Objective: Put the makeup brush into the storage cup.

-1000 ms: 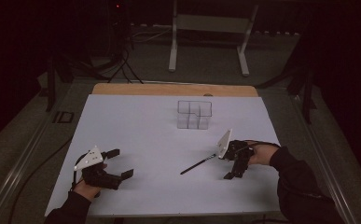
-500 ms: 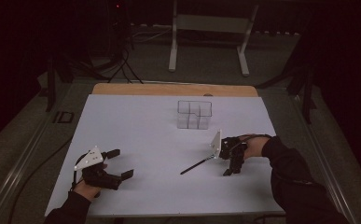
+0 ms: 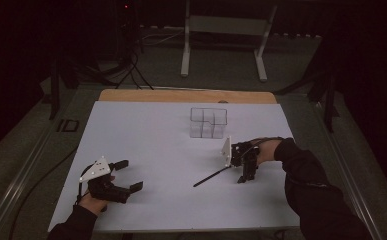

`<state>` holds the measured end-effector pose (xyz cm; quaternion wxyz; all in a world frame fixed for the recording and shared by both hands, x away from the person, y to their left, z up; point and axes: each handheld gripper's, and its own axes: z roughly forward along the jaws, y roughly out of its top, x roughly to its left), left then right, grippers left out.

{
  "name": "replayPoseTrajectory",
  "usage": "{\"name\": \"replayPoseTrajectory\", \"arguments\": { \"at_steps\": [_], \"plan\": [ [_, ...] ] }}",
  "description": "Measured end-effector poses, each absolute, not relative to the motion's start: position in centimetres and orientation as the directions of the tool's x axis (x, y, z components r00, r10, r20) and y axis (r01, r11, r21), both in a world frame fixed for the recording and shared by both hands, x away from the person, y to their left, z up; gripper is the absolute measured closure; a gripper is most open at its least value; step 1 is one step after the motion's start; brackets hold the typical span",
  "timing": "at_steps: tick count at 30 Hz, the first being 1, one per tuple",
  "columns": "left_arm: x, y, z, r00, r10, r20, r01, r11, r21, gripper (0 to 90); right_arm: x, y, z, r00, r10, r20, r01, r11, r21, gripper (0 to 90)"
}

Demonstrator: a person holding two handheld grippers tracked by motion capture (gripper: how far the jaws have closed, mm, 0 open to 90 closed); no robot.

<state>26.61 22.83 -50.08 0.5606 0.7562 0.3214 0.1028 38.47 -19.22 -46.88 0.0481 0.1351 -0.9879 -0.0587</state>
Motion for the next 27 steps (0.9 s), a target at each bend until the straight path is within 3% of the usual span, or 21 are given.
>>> {"name": "replayPoseTrajectory", "arguments": {
  "at_steps": [3,13,16,27],
  "plan": [
    [26.6,22.8,-50.1,0.773,0.601,-0.203,0.369,-0.166,0.914,0.8,38.6,-19.1,-46.7,-0.961,-0.272,0.036,-0.264,0.953,0.149,16.3],
    [26.6,22.8,-50.0,0.775,0.599,-0.201,0.366,-0.166,0.916,0.8,38.5,-17.6,-46.3,-0.947,-0.317,0.056,-0.305,0.938,0.162,15.0],
    [26.6,22.8,-50.0,0.776,0.599,-0.199,0.364,-0.168,0.916,0.8,38.7,-17.3,-45.9,-0.936,-0.352,0.012,-0.345,0.923,0.169,26.2],
    [26.6,22.8,-50.1,0.777,0.597,-0.199,0.365,-0.170,0.915,0.8,39.1,-17.0,-46.1,-0.922,-0.387,0.001,-0.381,0.906,0.183,45.2]
  ]
}}
